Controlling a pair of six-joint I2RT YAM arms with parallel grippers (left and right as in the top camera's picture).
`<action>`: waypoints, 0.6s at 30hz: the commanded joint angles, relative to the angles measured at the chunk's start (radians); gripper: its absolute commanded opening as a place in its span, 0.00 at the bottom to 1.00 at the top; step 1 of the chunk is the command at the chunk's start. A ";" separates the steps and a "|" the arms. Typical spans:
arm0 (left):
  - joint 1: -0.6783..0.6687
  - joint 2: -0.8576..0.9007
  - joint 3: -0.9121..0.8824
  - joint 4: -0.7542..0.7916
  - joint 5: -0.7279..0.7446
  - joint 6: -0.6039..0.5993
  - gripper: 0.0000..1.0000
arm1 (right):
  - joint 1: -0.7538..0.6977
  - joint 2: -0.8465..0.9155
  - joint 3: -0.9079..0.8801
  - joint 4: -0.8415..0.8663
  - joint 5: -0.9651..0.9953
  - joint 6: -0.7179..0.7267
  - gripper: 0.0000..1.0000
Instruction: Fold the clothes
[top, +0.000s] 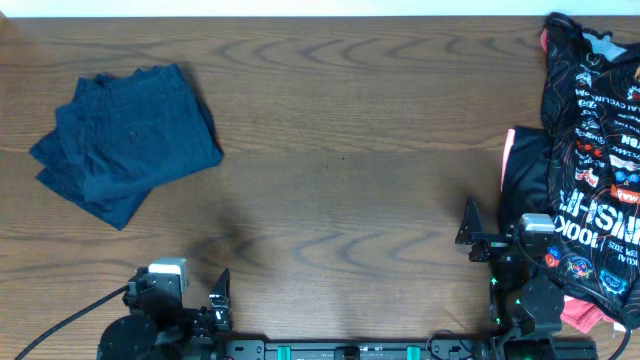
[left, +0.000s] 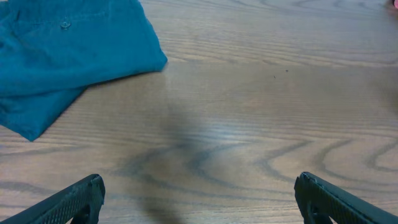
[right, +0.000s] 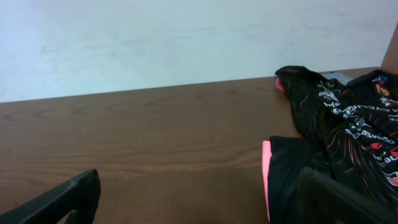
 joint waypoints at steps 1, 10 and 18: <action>-0.002 -0.003 0.000 -0.001 -0.011 -0.002 0.98 | -0.008 -0.003 -0.001 -0.004 -0.005 -0.010 0.99; -0.002 -0.003 0.000 -0.001 -0.011 -0.002 0.98 | -0.008 -0.003 -0.001 -0.004 -0.005 -0.010 0.99; 0.039 -0.004 -0.004 0.000 -0.001 -0.002 0.98 | -0.008 -0.003 -0.001 -0.004 -0.005 -0.010 0.99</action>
